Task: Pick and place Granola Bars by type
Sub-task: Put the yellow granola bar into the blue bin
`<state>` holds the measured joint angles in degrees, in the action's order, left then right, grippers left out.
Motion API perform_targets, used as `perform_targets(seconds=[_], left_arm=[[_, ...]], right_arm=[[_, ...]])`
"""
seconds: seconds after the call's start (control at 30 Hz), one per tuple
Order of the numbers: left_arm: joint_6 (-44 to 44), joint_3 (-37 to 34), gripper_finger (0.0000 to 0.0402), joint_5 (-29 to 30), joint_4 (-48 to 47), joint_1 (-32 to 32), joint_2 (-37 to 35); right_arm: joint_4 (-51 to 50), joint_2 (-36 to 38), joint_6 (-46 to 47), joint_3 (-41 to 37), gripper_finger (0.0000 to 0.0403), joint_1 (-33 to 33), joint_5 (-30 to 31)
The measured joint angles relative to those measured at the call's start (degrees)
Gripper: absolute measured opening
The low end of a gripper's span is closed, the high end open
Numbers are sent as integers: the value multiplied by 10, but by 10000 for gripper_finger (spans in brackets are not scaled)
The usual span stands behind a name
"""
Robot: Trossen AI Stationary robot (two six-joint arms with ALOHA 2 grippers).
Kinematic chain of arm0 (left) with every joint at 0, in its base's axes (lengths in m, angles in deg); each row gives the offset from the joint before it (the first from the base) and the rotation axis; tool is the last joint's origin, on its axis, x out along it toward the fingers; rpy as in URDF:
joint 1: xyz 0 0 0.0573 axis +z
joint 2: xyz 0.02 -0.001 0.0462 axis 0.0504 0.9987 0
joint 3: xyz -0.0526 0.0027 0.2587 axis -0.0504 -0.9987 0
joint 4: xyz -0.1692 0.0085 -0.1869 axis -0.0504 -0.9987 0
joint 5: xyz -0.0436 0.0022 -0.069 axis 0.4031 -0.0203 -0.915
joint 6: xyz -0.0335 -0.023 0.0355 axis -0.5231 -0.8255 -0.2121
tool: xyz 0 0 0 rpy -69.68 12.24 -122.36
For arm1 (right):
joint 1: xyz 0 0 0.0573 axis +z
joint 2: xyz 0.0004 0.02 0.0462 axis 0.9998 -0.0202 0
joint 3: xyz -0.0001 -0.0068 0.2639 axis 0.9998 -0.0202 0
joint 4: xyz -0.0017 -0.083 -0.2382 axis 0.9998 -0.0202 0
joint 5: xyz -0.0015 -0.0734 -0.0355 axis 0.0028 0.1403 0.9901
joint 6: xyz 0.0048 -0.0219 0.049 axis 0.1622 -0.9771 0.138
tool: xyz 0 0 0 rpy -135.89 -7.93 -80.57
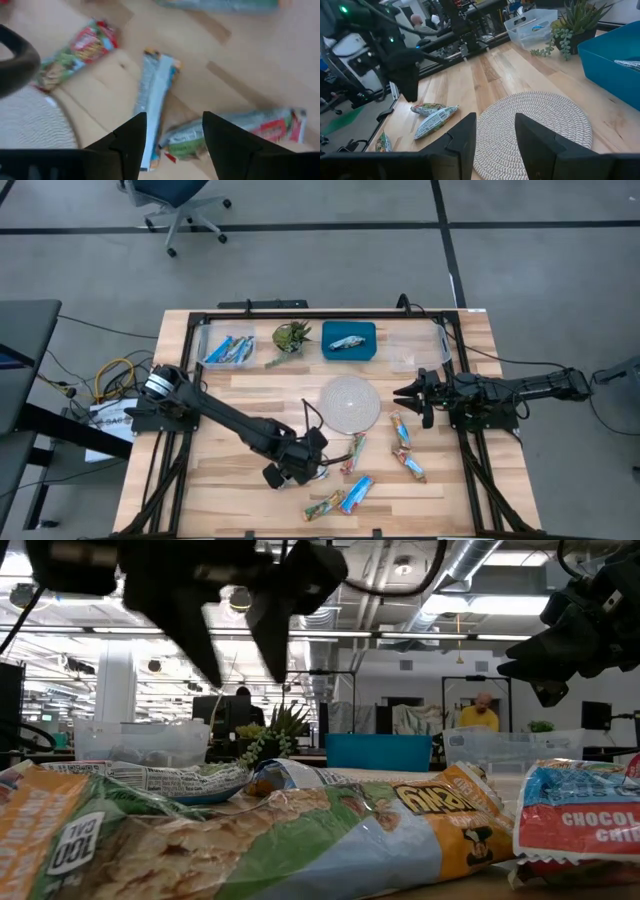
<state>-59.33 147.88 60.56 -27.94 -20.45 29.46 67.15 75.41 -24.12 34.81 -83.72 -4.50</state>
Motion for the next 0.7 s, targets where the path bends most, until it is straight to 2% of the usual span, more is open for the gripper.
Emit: perform_targets(seconds=[0.1,0.3,0.7], left_arm=[[37,-21,187,18,27,-1,0],[27,-28,182,56,77,10,9],[31,-25,176,38,86,17,55]], right_arm=[[0,0,0,0,127,0,0],[0,0,0,0,127,0,0],[-3,1,0,0,127,0,0]])
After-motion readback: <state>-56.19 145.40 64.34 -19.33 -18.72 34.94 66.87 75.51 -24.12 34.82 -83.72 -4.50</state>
